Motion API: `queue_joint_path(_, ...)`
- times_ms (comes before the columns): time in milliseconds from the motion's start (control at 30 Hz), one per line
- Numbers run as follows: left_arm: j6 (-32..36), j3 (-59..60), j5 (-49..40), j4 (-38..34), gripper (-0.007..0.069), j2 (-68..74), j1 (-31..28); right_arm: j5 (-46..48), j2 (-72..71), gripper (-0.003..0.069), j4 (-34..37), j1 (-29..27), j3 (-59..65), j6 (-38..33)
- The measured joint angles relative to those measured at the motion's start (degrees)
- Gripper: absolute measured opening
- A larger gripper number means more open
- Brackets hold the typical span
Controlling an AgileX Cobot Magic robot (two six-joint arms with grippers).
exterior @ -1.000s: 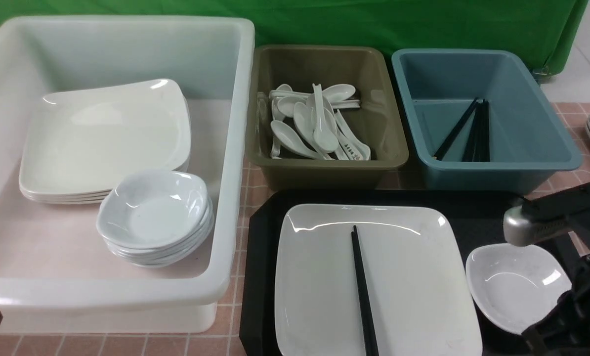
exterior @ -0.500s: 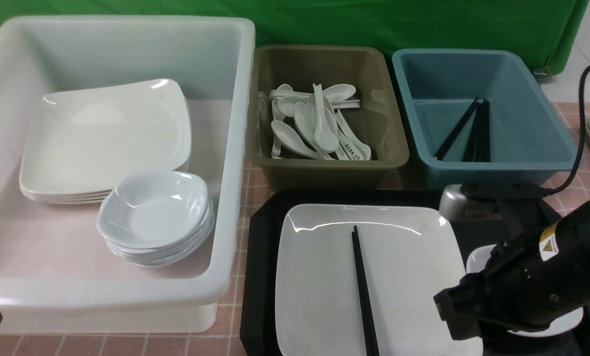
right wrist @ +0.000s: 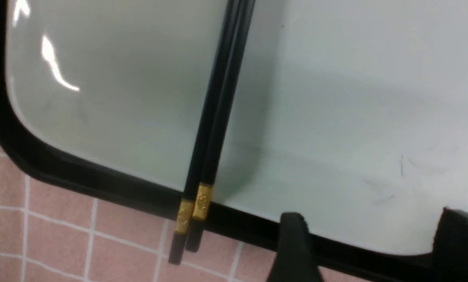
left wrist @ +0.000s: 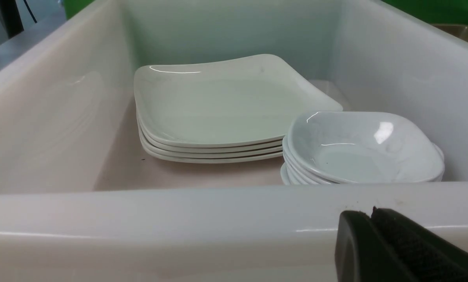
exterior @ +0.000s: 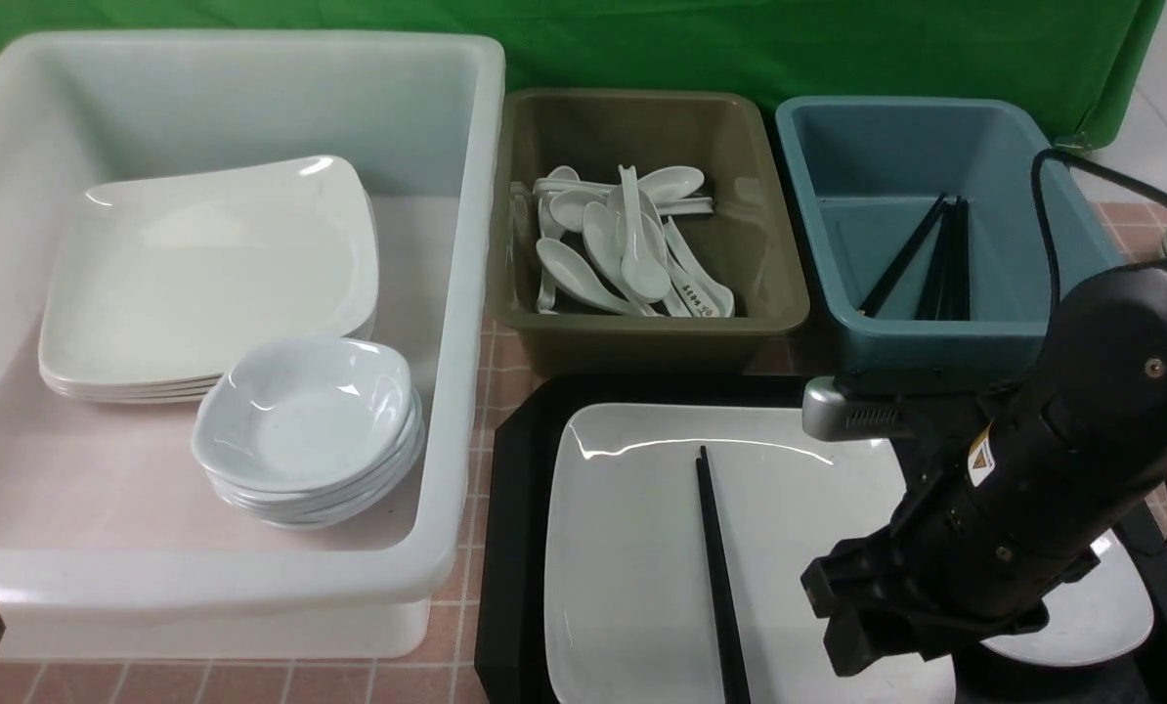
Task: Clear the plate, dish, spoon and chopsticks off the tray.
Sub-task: Use the right arm to grab a pair of chopsticks from the plate
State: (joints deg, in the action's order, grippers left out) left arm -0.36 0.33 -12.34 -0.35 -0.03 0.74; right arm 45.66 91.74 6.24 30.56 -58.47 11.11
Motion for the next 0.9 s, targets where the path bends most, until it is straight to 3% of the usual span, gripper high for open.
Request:
queue_joint_path(233, 0.1, 0.0, 0.0, 0.0, 0.0022, 0.0, 0.0, 0.0, 3.8, 0.0581, 1.3, 0.9, -2.3, 0.7)
queue_joint_path(567, 0.0, 0.0, 0.0, 0.0, 0.0022, 0.0, 0.0, 0.0, 8.2, 0.0587, 1.2, 9.6, -9.7, 2.7)
queue_joint_path(900, 0.0, 0.0, 0.0, 0.0, 0.0022, 0.0, 0.0, -0.6, 17.2, 0.0587, -1.1, 9.8, -14.8, 4.3)
